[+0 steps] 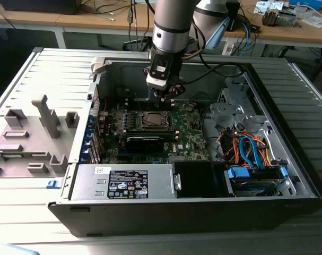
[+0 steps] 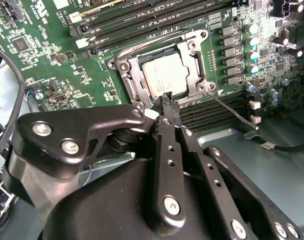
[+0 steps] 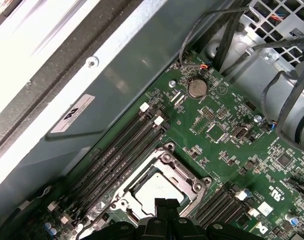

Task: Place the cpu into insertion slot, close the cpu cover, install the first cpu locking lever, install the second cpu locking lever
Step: 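Install the first cpu locking lever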

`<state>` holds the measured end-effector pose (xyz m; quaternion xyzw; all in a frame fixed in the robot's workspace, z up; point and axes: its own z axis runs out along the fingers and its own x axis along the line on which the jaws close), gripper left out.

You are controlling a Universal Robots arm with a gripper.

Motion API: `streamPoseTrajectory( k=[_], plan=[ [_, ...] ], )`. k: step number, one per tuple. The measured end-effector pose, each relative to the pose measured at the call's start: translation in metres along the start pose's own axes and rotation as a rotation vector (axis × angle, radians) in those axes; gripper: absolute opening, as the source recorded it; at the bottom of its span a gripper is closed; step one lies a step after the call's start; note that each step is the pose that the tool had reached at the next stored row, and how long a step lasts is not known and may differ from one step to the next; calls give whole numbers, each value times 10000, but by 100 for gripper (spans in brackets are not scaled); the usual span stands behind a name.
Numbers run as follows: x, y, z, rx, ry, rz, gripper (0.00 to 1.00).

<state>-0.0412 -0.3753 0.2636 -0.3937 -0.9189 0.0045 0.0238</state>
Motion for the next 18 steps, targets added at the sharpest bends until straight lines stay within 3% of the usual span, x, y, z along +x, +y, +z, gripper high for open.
streamPoseTrajectory(
  k=[18],
  plan=[
    [0, 0, 0, -11, 19, -527, 11]
  ],
)
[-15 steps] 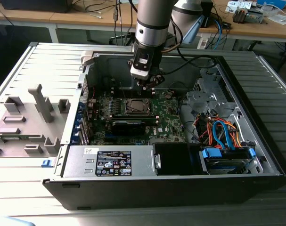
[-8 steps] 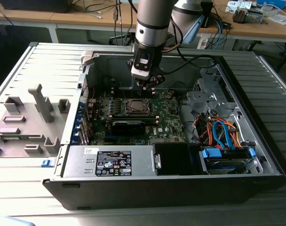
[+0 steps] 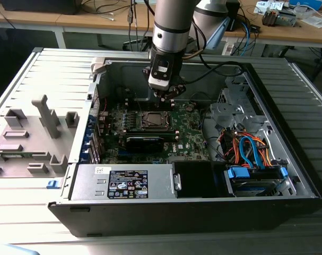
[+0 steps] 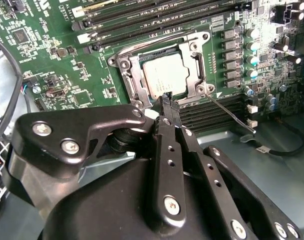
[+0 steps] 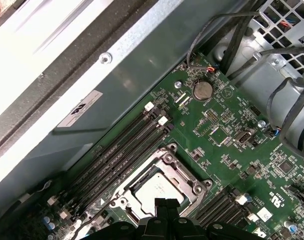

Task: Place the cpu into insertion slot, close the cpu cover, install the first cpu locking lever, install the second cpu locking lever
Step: 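Install the first cpu locking lever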

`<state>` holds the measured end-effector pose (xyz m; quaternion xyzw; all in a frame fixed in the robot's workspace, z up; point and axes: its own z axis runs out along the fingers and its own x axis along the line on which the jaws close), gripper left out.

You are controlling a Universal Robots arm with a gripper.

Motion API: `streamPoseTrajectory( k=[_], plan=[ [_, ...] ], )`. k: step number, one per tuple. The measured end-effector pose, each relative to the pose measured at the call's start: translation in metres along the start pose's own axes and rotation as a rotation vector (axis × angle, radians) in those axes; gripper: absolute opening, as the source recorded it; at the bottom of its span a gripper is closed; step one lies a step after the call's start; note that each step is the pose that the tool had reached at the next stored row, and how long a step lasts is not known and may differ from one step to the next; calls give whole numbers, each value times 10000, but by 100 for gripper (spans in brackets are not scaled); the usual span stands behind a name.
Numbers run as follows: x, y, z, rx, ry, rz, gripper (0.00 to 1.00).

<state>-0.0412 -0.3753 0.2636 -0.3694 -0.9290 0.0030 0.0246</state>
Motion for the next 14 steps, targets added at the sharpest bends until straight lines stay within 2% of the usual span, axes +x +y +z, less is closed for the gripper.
streamPoseTrajectory(
  k=[8, 11, 14],
  plan=[
    [0, 0, 0, -7, 11, -199, 11],
    [0, 0, 0, -19, 31, -695, 11],
    [0, 0, 0, -21, 35, -776, 11]
  ],
)
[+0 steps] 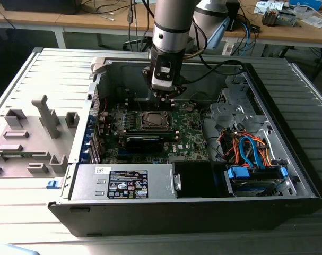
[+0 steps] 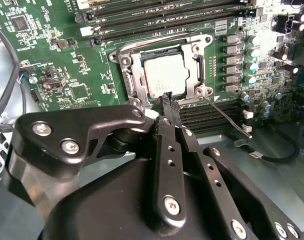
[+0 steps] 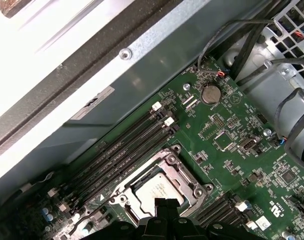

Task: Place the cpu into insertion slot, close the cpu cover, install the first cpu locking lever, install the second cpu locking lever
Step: 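Install the first cpu locking lever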

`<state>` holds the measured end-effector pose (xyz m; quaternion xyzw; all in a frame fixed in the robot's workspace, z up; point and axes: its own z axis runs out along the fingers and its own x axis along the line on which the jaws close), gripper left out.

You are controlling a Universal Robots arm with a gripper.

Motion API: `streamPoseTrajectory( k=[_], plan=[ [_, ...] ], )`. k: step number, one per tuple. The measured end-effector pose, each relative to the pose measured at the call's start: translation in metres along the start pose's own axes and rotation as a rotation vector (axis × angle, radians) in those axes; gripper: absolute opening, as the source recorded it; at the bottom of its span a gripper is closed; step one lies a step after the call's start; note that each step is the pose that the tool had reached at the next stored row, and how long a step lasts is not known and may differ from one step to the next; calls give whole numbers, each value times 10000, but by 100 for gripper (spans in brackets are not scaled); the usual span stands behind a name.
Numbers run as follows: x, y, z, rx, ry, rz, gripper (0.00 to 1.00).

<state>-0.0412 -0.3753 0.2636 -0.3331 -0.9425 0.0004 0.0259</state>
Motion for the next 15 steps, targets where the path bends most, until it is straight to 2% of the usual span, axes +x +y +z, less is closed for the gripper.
streamPoseTrajectory(
  k=[15],
  plan=[
    [0, 0, 0, -15, 20, -408, 11]
  ],
)
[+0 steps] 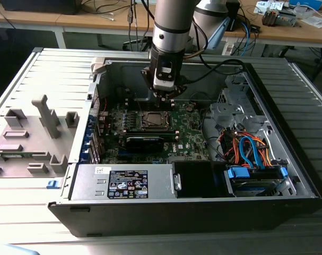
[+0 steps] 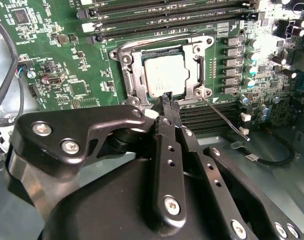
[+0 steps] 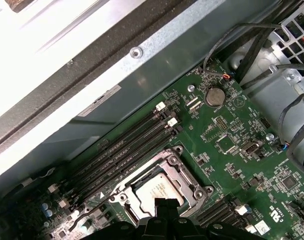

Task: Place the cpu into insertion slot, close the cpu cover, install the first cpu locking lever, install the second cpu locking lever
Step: 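Install the first cpu locking lever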

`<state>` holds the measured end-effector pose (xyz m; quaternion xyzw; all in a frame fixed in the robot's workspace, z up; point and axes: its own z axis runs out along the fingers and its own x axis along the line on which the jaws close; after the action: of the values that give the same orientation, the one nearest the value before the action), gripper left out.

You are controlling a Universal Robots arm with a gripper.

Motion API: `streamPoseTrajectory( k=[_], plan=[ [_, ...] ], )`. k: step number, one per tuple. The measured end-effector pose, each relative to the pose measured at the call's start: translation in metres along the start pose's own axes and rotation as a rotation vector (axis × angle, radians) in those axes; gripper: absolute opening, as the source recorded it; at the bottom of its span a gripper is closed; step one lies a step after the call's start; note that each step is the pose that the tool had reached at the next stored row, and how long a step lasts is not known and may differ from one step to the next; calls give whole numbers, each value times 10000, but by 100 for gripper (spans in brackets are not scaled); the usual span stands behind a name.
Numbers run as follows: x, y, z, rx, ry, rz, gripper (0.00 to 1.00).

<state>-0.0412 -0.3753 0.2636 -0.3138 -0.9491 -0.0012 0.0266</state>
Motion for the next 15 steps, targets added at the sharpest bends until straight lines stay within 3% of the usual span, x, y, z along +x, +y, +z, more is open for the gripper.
streamPoseTrajectory(
  k=[15],
  plan=[
    [0, 0, 0, -4, 11, -326, 11]
  ],
)
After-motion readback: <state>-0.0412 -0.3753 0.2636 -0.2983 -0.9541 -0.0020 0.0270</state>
